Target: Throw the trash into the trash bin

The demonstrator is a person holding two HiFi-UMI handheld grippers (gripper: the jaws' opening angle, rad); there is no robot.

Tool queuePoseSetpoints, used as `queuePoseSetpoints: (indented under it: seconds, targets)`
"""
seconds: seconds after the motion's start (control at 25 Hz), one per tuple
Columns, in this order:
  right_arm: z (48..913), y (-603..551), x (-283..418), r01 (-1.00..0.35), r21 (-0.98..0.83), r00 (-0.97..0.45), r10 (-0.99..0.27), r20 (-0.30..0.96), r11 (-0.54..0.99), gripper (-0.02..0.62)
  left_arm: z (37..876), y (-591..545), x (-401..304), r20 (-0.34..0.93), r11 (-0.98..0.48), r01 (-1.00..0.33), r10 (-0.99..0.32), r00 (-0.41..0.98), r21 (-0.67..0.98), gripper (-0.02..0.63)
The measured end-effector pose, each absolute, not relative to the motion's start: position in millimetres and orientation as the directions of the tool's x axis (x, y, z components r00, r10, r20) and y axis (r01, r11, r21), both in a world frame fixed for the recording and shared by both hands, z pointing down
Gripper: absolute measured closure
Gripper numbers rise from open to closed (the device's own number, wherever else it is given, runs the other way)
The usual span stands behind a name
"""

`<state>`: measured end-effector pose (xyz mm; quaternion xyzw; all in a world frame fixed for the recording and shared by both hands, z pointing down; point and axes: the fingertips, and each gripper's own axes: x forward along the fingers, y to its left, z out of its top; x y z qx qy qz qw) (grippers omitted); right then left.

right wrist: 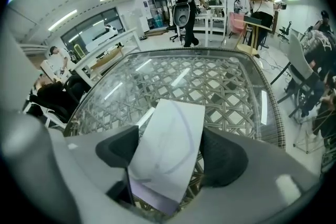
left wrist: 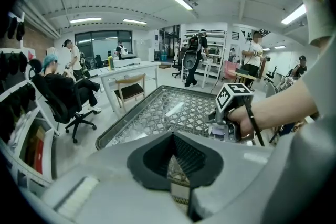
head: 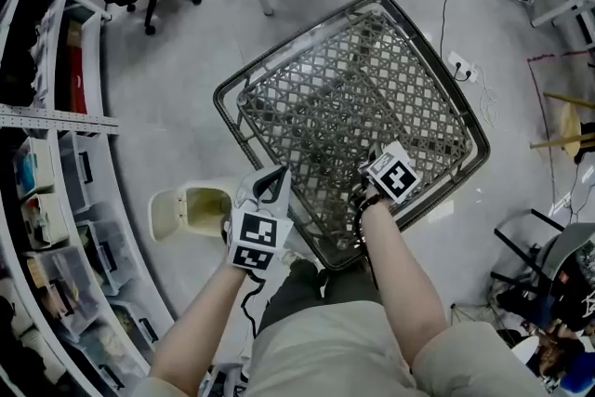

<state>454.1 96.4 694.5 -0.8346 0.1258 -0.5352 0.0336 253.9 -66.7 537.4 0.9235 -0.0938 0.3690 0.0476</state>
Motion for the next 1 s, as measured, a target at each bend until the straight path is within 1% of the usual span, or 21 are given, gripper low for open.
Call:
queuePoseSetpoints:
  seconds: [0.16, 0.36, 0.48, 0.64, 0.72, 0.84, 1.0]
  targets:
    - [664, 86, 455, -0.214, -0.237, 0.417, -0.308, 0.855, -0.948, 0.227, 529, -80, 225, 0.690, -0.967, -0.255, -0.174, 0.702, 0.016, 0.604]
    - [616, 50, 453, -0.346, -0.306, 0.426, -0.440, 0.791, -0.887, 0.230, 508, -106, 182, 0.670, -0.927, -0.375, -0.287, 0.684, -0.015, 0.604]
    - [587, 18, 438, -0.430, -0.357, 0.397, -0.529, 0.750, -0.829, 0.230, 492, -122, 155, 0.652, -0.898, -0.438, -0.351, 0.672, -0.032, 0.604]
    - [554, -43, 391, -0.596, -0.430, 0.267, -0.672, 0.690, -0.678, 0.233, 475, -138, 108, 0.630, -0.847, -0.530, -0.440, 0.640, -0.053, 0.604]
    - [539, -73, 359, -0.669, -0.447, 0.195, -0.721, 0.665, -0.593, 0.233, 469, -145, 80, 0.624, -0.817, -0.574, -0.480, 0.617, -0.061, 0.604]
    - [520, -109, 309, -0.763, -0.441, 0.109, -0.767, 0.632, -0.472, 0.233, 464, -153, 35, 0.622, -0.769, -0.635, -0.531, 0.575, -0.069, 0.604]
    - [507, -145, 241, -0.852, -0.420, -0.008, -0.795, 0.607, -0.312, 0.233, 463, -157, -22, 0.625, -0.705, -0.705, -0.584, 0.518, -0.075, 0.604]
